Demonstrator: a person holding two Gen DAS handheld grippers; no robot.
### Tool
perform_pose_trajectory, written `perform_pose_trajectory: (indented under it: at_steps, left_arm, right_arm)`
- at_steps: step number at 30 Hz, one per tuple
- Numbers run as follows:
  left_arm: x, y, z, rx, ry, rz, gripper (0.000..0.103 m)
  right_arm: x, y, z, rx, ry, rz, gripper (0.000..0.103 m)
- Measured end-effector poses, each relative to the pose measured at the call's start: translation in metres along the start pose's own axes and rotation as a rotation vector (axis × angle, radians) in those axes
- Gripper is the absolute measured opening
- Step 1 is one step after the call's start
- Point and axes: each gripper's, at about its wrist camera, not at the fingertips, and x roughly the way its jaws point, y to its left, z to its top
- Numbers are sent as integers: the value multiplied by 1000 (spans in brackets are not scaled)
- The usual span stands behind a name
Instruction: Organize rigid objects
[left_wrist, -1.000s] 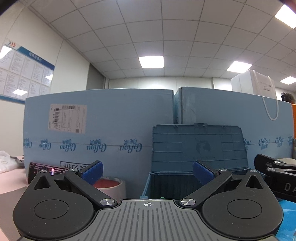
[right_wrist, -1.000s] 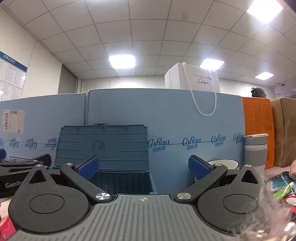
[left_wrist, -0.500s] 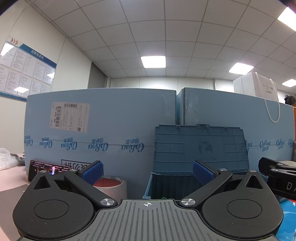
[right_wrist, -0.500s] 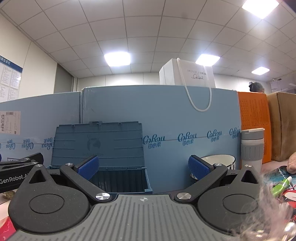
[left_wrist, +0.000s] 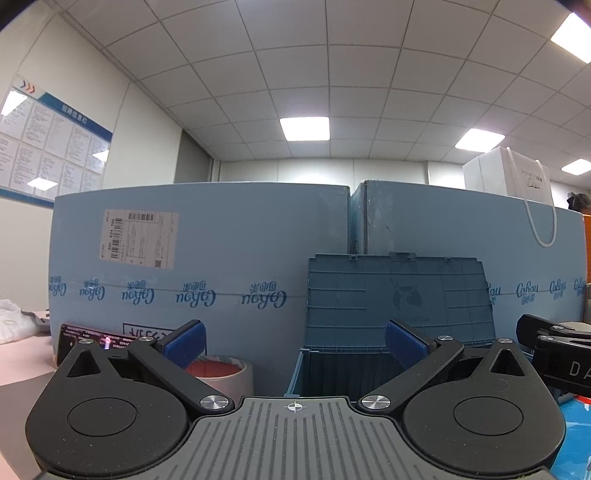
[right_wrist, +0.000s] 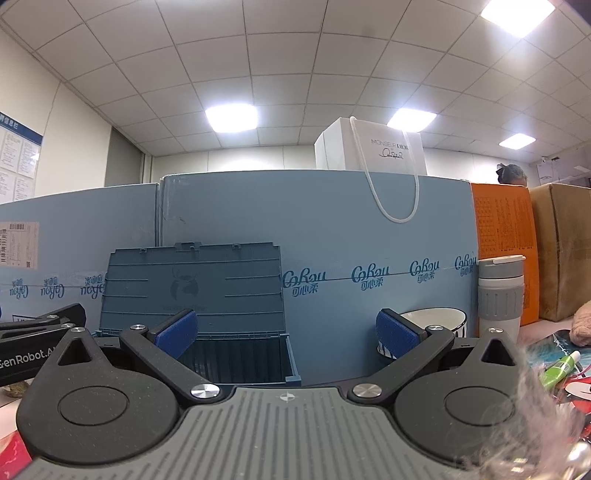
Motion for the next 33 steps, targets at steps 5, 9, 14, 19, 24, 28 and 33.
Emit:
perform_pose_trajectory:
  at_steps: [5,9,14,19,24,28,33]
  left_arm:
    - [-2,-1,0,3,-9,-1,103]
    - [-2,-1,0,5,-12,-2,103]
    - [-1,-2,1,5,-9,0,103]
    - [-2,-1,1,5,-8,2,103]
    - [-2,-1,1,5,-9,2,103]
    - [-1,-2,1,6,-9,0,103]
    - [-1,-2,1,7,-7,1,103]
  right_arm:
    - [0,0,0,2,2,-1,103]
    - [-1,0,0,-3,2,2,103]
    - [-1,0,0,-4,2,2,103]
    - [-1,0,0,-3,2,2,103]
    - [-1,0,0,-3,2,2,103]
    - [-1,0,0,-3,2,2,103]
    - [0,0,0,-3,3,0,103]
